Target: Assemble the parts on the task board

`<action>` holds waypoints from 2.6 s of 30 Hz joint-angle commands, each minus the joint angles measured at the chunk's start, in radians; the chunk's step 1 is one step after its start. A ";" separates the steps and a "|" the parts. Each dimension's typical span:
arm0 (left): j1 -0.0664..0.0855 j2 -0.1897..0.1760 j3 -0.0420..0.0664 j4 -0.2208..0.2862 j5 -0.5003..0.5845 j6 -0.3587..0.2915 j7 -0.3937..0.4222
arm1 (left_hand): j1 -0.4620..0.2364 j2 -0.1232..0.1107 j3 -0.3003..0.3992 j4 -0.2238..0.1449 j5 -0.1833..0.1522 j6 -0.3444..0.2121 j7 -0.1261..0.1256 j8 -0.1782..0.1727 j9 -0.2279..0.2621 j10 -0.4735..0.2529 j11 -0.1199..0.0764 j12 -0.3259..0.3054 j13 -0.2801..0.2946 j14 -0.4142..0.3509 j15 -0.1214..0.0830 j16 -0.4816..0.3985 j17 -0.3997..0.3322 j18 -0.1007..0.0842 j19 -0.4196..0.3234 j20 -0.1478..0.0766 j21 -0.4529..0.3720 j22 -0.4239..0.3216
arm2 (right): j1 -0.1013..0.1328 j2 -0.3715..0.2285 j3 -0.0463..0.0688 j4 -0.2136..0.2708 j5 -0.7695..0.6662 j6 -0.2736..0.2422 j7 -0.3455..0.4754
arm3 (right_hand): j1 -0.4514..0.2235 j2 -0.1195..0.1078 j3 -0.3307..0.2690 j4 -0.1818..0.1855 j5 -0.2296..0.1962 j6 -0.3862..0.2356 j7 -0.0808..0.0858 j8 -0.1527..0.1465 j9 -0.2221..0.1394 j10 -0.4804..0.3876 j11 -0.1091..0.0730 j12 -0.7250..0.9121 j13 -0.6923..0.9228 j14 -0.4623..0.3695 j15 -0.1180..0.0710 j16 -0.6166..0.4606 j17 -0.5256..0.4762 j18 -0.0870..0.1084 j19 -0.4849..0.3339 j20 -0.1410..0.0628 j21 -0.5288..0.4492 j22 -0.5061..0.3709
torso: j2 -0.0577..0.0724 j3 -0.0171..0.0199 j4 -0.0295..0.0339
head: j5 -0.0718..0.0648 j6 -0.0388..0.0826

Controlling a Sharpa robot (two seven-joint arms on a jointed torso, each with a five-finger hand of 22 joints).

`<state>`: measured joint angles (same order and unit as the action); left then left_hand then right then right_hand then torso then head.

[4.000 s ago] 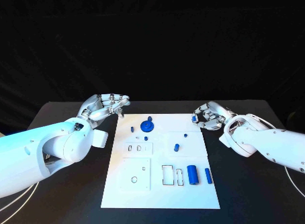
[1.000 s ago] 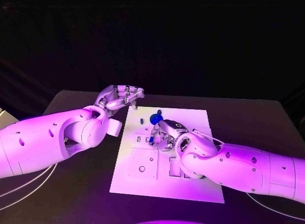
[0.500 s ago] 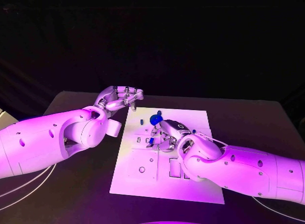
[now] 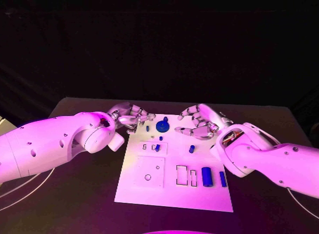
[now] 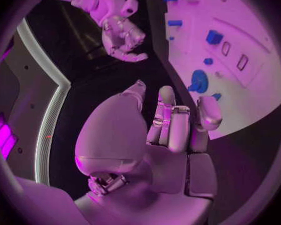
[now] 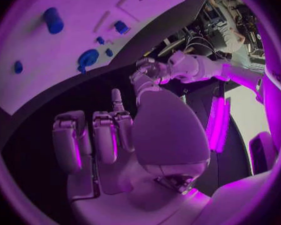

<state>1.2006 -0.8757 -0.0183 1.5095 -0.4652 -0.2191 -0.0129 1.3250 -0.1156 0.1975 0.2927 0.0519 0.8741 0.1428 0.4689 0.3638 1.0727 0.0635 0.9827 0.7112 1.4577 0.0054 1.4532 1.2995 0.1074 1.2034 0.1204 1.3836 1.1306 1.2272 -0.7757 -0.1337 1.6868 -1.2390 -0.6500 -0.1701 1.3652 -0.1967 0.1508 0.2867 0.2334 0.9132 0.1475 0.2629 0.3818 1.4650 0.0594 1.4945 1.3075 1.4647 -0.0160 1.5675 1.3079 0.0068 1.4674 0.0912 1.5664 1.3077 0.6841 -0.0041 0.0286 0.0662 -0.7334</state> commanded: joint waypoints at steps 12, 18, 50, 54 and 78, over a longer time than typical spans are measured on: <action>0.049 0.122 0.005 -0.059 -0.574 0.399 -0.463 | -0.135 0.015 -0.018 0.002 -0.001 0.028 -0.039 0.096 0.085 0.134 -0.033 0.188 0.218 0.070 -0.033 0.061 0.141 -0.033 0.110 -0.032 0.057 0.116 | 0.055 -0.122 0.003 0.009 0.411 -0.003 0.186 | 0.004 0.002 0.008 0.002 0.016 -0.009 -0.001 -0.003 -0.003 0.041 0.006 -0.002 0.204 0.106 0.010 0.003 0.263 -0.007 0.103 0.006 0.004 0.263 | -0.016 0.0086 -0.0082 | 0.008 -0.017; 0.062 0.173 0.003 -0.091 -0.612 0.434 -0.508 | -0.163 0.013 -0.040 0.002 -0.001 0.015 -0.038 0.099 0.098 0.131 -0.032 0.189 0.221 0.071 -0.033 0.061 0.144 -0.034 0.114 -0.034 0.059 0.120 | 0.060 -0.129 0.004 -0.011 0.438 0.003 0.182 | 0.002 0.003 0.009 0.002 0.024 -0.010 0.000 -0.003 -0.004 0.041 0.006 -0.003 0.203 0.106 0.010 0.003 0.263 -0.007 0.103 0.007 0.004 0.263 | -0.016 0.0087 -0.0107 | 0.009 -0.020; 0.078 0.294 -0.024 -0.182 -0.624 0.596 -0.569 | -0.152 0.043 -0.057 0.000 -0.001 -0.018 -0.027 0.088 0.119 0.086 -0.021 0.156 0.177 0.064 -0.023 0.053 0.130 -0.031 0.101 -0.028 0.052 0.108 | 0.062 -0.124 0.003 -0.050 0.457 0.032 0.146 | -0.002 0.006 0.011 0.003 0.029 -0.014 0.001 -0.005 -0.006 0.038 0.007 -0.006 0.201 0.106 0.011 0.003 0.263 -0.007 0.103 0.007 0.004 0.263 | -0.015 0.0051 -0.0085 | -0.003 -0.038; 0.078 0.300 -0.025 -0.185 -0.621 0.603 -0.569 | -0.143 0.050 -0.053 0.000 0.000 -0.017 -0.027 0.089 0.122 0.086 -0.021 0.158 0.179 0.064 -0.023 0.053 0.132 -0.031 0.099 -0.027 0.052 0.107 | 0.062 -0.122 0.003 -0.054 0.457 0.037 0.143 | -0.002 0.007 0.012 0.003 0.028 -0.014 0.001 -0.005 -0.006 0.038 0.007 -0.006 0.201 0.106 0.011 0.003 0.263 -0.007 0.103 0.007 0.004 0.263 | -0.015 0.0051 -0.0080 | -0.004 -0.041; 0.078 0.311 -0.028 -0.189 -0.588 0.499 -0.530 | 0.083 0.086 0.188 -0.013 -0.002 -0.003 -0.057 0.143 0.233 0.120 -0.054 0.173 0.213 0.076 -0.055 0.066 0.163 -0.036 0.117 -0.047 0.062 0.133 | 0.062 -0.116 0.003 -0.070 0.453 0.062 0.125 | 0.013 0.012 0.026 -0.003 0.009 -0.013 0.001 -0.004 -0.010 0.034 0.008 -0.010 0.197 0.106 0.011 0.003 0.263 -0.007 0.103 0.008 0.004 0.263 | -0.015 0.0066 -0.0082 | -0.002 -0.045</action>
<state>1.2772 -0.5662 -0.0470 1.3169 -1.0776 0.3409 -0.5703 1.3854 -0.0379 0.3563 0.2811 0.0484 0.8670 0.0915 0.5901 0.5488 1.1872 0.0141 1.1531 0.9208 1.4669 -0.0448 1.5153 1.3075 0.0910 1.3191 0.0784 1.4402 1.2617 1.2890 -0.8923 -0.1308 1.6177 -0.7825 -0.6088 -0.0445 1.3731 -0.1886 0.1714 0.2826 0.2475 0.9067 0.1469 0.2630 0.3731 1.4650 0.0592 1.4906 1.3073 1.4682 -0.0126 1.5675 1.3080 0.0068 1.4679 0.0917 1.5664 1.3079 0.6693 0.0029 0.0204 0.0646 -0.7787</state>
